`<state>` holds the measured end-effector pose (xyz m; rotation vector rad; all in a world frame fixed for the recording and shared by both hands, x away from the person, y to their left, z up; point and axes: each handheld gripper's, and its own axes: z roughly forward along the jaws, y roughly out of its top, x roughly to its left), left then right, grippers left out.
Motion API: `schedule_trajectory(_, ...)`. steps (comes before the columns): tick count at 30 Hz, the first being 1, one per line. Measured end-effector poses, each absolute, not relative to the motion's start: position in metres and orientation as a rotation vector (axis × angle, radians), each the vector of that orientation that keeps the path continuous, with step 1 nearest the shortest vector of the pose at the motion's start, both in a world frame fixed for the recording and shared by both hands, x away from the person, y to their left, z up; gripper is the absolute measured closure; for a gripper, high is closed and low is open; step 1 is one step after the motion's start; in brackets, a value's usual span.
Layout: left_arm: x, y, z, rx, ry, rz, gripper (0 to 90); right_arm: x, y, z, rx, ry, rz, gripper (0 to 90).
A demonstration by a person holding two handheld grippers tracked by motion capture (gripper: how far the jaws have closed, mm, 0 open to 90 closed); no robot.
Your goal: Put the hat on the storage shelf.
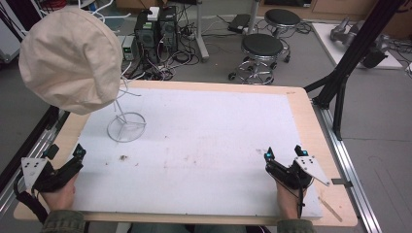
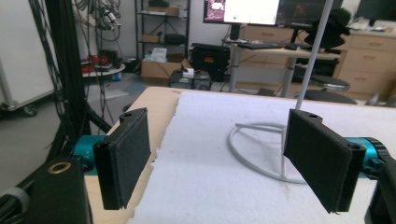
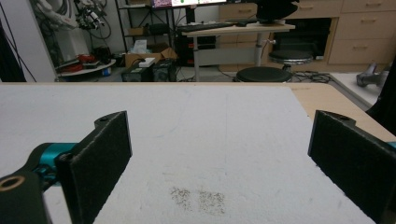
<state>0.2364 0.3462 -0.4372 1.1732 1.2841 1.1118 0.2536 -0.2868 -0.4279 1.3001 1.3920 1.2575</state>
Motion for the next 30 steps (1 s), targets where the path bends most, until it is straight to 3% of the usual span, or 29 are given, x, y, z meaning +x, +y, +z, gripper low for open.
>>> schedule_trajectory(30, 0.2350, 0.3432, -0.4387, 1.186, 1.265, 1.043, 20.9, 0.2546, -0.2874, -0.4296, 1.325, 1.422, 1.282, 5.1)
